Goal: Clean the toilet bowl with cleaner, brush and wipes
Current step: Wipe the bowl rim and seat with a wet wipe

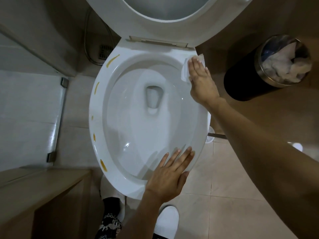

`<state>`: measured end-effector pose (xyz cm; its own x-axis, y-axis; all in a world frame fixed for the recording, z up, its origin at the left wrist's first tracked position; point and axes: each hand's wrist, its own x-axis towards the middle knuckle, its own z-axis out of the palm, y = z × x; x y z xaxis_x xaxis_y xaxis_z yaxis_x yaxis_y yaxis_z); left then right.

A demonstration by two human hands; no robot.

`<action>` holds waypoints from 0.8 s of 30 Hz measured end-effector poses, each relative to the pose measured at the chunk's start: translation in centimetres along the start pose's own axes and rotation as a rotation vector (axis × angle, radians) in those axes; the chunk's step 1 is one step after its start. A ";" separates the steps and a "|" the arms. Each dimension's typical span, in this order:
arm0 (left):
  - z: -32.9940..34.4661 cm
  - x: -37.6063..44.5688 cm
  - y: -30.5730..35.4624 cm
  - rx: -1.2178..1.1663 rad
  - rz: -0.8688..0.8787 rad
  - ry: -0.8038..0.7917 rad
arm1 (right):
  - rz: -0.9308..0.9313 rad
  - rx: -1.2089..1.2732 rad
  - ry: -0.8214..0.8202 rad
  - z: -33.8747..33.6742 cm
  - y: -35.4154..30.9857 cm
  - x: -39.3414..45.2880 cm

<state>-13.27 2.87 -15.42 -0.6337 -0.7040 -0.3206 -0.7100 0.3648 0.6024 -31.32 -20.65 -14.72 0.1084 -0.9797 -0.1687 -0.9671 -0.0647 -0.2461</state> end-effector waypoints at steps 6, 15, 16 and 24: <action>-0.2 0.0 -0.1 -0.049 0.003 -0.008 | -0.036 -0.043 -0.022 -0.3 -1.1 2.5; -0.2 0.0 0.1 -0.035 -0.006 -0.016 | -0.018 -0.013 0.029 0.6 -0.5 1.2; -0.2 0.0 0.0 -0.038 -0.003 -0.016 | -0.021 -0.015 0.036 0.7 -0.7 1.5; 0.0 0.1 -0.2 -0.055 -0.006 -0.006 | -0.091 -0.002 0.045 1.0 -1.8 3.4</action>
<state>-13.19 2.72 -15.55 -0.6313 -0.7023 -0.3290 -0.6963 0.3263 0.6393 -28.95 -23.70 -15.85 0.1851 -0.9773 -0.1026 -0.9542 -0.1538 -0.2567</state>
